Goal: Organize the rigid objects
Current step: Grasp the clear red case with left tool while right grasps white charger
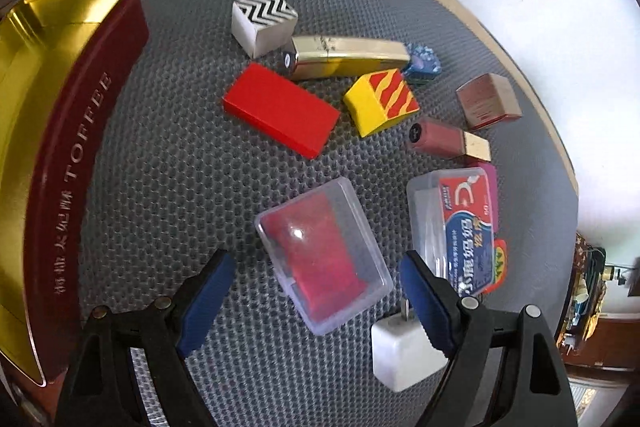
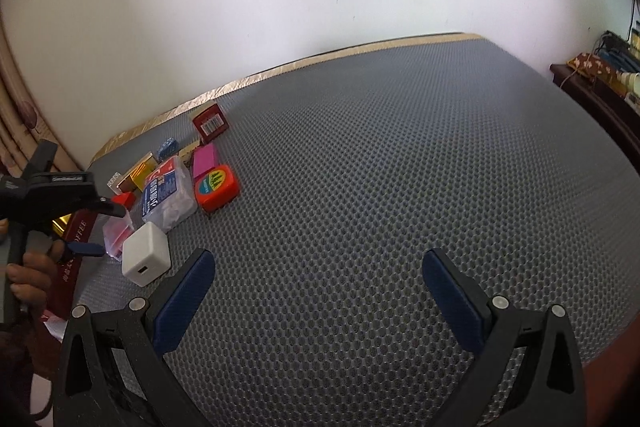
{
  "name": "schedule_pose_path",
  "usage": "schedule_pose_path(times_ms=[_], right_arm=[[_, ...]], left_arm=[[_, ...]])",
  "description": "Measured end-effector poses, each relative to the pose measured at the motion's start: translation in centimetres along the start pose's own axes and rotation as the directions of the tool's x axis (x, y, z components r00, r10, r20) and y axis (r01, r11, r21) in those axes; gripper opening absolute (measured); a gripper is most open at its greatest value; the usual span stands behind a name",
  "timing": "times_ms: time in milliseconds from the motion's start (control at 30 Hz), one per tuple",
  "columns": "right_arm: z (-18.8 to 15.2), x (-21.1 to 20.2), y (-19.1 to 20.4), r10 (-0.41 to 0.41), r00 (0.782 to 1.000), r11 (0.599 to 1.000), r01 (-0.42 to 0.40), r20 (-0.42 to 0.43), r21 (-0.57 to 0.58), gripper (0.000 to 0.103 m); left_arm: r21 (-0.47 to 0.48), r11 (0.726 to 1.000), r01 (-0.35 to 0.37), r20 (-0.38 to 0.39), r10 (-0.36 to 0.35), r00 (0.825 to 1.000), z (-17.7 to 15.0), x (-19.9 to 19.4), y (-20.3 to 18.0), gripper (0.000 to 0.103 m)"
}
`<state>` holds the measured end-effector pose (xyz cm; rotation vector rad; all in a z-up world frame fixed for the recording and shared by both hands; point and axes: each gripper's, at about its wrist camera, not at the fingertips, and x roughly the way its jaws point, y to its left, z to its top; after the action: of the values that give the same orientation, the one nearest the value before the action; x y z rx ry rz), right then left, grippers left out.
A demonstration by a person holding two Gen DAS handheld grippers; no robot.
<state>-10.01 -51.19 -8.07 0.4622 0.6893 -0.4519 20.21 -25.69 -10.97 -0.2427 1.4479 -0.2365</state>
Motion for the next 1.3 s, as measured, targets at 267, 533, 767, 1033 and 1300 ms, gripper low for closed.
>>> schedule_pose_path(times_ms=[267,533,767,1033,1300], right_arm=[[-0.3,0.9,-0.1,0.018,0.999,1.000,-0.018,-0.033,0.000,0.103],[-0.2,1.1,1.4,0.062,0.997,0.997,-0.064,-0.053,-0.035,0.103],[0.0,1.9,7.2,0.174,0.976,0.957,-0.199,-0.130,-0.212,0.103],[-1.0,4.1,12.6,0.246,0.938,0.916,-0.307,-0.242,-0.258,0.103],[-0.4,6.3,16.2,0.203,0.947,0.904,-0.279,-0.250,-0.323,0.103]], left_arm=[[-0.015,0.996,-0.086,0.071,0.086,0.994,-0.4,-0.1,-0.6,0.061],[0.090,0.995,-0.043,0.125,0.032,0.992,-2.8,-1.5,0.9,0.056],[0.157,0.988,-0.006,0.169,-0.021,0.985,-5.5,-5.0,2.5,0.056],[0.164,0.986,0.043,0.191,-0.075,0.979,-6.4,-7.5,4.2,0.056],[0.184,0.981,0.065,0.223,-0.106,0.969,-6.9,-10.4,4.4,0.056]])
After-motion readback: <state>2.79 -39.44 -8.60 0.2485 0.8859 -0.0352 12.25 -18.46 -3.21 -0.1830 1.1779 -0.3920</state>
